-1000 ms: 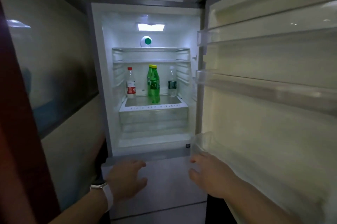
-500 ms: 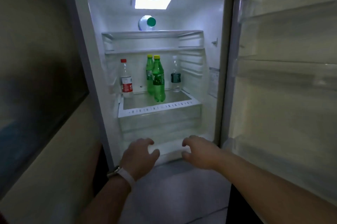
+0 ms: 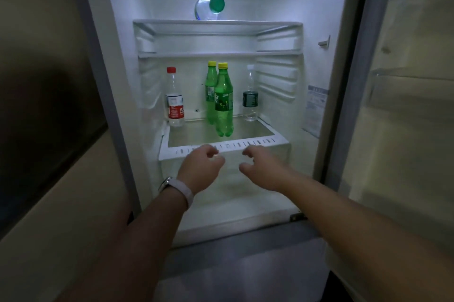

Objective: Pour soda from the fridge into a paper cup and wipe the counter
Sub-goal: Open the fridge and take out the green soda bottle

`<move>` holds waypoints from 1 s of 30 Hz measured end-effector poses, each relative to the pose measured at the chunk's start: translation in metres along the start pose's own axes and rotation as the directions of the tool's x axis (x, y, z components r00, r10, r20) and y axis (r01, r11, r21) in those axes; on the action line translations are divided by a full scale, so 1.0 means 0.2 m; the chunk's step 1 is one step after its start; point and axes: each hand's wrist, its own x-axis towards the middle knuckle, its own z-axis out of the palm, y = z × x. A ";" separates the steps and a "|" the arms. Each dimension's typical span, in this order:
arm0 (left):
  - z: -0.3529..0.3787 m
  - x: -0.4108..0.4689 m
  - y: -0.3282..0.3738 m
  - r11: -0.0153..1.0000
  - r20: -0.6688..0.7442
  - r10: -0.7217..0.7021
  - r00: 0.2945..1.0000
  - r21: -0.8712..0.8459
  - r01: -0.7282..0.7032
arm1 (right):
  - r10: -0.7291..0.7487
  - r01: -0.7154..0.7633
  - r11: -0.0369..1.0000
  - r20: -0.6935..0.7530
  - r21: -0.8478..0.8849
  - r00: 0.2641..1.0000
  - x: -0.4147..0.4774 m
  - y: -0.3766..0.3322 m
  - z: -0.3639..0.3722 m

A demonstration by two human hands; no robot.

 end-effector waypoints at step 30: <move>0.19 1.17 0.19 0.928 -0.200 -0.139 0.970 -0.369 0.057 | 0.168 -0.236 0.727 0.166 0.645 0.972 1.10 0.08 0.12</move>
